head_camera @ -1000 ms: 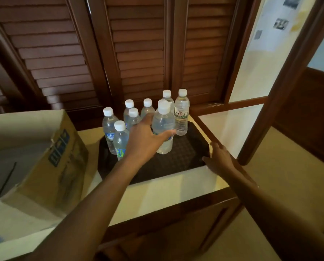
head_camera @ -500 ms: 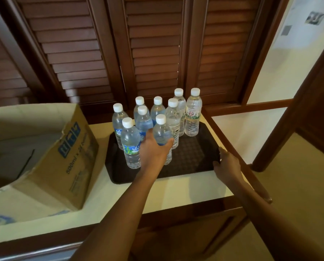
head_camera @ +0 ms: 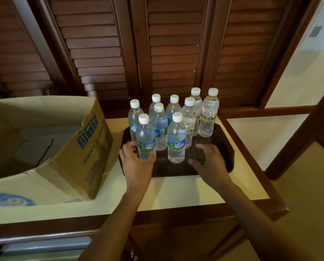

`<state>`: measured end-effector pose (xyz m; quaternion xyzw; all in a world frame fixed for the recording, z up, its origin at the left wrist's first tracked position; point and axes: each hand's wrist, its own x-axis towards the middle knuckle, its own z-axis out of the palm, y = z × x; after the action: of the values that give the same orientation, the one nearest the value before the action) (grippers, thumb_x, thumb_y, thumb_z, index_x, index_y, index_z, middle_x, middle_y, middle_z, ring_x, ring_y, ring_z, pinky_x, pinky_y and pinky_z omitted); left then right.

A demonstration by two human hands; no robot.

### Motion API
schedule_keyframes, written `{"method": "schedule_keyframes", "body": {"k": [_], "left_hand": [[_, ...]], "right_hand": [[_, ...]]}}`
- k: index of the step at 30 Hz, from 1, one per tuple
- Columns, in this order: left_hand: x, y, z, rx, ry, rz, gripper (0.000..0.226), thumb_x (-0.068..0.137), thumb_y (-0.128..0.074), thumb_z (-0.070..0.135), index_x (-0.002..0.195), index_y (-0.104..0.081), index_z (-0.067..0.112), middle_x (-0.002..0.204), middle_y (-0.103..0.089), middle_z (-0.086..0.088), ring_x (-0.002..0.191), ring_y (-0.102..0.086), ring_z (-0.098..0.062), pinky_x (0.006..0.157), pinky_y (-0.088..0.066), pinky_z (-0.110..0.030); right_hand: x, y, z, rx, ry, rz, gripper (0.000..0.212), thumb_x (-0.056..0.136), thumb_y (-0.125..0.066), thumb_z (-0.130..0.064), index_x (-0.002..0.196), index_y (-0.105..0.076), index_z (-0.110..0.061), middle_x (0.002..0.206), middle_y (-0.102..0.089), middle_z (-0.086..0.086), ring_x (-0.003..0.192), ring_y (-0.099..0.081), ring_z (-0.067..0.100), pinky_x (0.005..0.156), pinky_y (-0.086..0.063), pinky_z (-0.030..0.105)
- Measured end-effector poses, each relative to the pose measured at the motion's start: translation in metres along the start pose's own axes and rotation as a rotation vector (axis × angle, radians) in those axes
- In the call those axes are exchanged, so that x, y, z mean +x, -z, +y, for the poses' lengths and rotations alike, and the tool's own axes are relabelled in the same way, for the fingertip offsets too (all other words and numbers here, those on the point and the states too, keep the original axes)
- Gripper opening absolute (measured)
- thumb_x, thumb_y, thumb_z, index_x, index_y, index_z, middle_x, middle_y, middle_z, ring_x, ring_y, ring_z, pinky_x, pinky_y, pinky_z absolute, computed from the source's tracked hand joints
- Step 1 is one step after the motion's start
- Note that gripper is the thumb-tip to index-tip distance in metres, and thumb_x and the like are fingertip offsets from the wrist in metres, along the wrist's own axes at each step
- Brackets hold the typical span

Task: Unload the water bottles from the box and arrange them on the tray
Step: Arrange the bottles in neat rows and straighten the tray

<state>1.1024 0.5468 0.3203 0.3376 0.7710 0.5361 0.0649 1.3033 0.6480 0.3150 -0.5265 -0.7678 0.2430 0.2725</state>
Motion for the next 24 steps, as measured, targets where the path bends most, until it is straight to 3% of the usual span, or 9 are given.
{"method": "schedule_keyframes", "body": {"k": [3, 5, 8, 11, 16, 21, 24], "left_hand": [[0.016, -0.002, -0.006, 0.051, 0.059, -0.123, 0.092, 0.076, -0.088, 0.036, 0.15, -0.035, 0.024, 0.142, -0.045, 0.005, 0.126, -0.045, -0.009, 0.101, -0.04, -0.027], [0.022, -0.002, -0.009, 0.038, 0.035, -0.21, 0.082, 0.079, -0.086, 0.034, 0.147, -0.04, 0.026, 0.139, -0.055, 0.006, 0.122, -0.051, -0.005, 0.105, -0.047, -0.032], [0.027, 0.005, -0.014, 0.032, 0.037, -0.266, 0.073, 0.082, -0.084, 0.032, 0.143, -0.045, 0.027, 0.128, -0.065, 0.008, 0.108, -0.06, -0.003, 0.091, -0.055, -0.027], [0.03, 0.017, -0.024, 0.057, 0.037, -0.256, 0.075, 0.082, -0.085, 0.031, 0.145, -0.044, 0.026, 0.13, -0.066, 0.006, 0.105, -0.062, -0.005, 0.08, -0.048, -0.016], [0.036, 0.034, -0.043, 0.062, 0.052, -0.258, 0.08, 0.081, -0.086, 0.032, 0.148, -0.042, 0.028, 0.138, -0.063, 0.004, 0.123, -0.063, -0.017, 0.096, -0.054, -0.032], [0.039, 0.044, -0.036, 0.042, 0.076, -0.348, 0.087, 0.078, -0.087, 0.034, 0.15, -0.038, 0.035, 0.138, -0.058, 0.015, 0.125, -0.059, -0.01, 0.099, -0.049, -0.031], [0.043, 0.064, -0.012, -0.057, 0.059, -0.387, 0.09, 0.081, -0.085, 0.028, 0.153, -0.033, 0.04, 0.148, -0.05, 0.019, 0.137, -0.048, -0.008, 0.107, -0.045, -0.034]], "right_hand": [[0.007, -0.03, -0.026, 0.12, 0.001, -0.05, 0.077, 0.08, -0.085, -0.039, 0.145, -0.045, -0.031, 0.143, -0.049, -0.006, 0.13, -0.05, 0.014, 0.105, -0.048, 0.038], [0.012, -0.044, -0.034, 0.221, -0.023, -0.026, 0.08, 0.078, -0.086, -0.035, 0.145, -0.043, -0.029, 0.139, -0.055, -0.007, 0.127, -0.054, 0.014, 0.104, -0.051, 0.039], [0.019, -0.052, -0.035, 0.251, -0.012, 0.003, 0.071, 0.084, -0.082, -0.032, 0.143, -0.045, -0.03, 0.136, -0.061, -0.008, 0.124, -0.059, 0.013, 0.101, -0.055, 0.043], [0.02, -0.056, -0.038, 0.25, 0.008, -0.057, 0.067, 0.083, -0.083, -0.032, 0.14, -0.048, -0.03, 0.131, -0.065, -0.009, 0.118, -0.063, 0.012, 0.097, -0.057, 0.039], [0.013, -0.069, -0.049, 0.283, 0.033, -0.151, 0.068, 0.082, -0.085, -0.03, 0.14, -0.05, -0.025, 0.13, -0.065, -0.009, 0.114, -0.064, 0.009, 0.095, -0.057, 0.032], [0.01, -0.06, -0.064, 0.304, 0.041, -0.212, 0.07, 0.081, -0.085, -0.029, 0.142, -0.05, -0.025, 0.136, -0.063, -0.008, 0.119, -0.061, 0.01, 0.095, -0.05, 0.025], [0.013, -0.032, -0.074, 0.319, 0.093, -0.266, 0.072, 0.08, -0.085, -0.03, 0.143, -0.049, -0.031, 0.138, -0.059, -0.017, 0.123, -0.056, 0.005, 0.101, -0.044, 0.027]]}}
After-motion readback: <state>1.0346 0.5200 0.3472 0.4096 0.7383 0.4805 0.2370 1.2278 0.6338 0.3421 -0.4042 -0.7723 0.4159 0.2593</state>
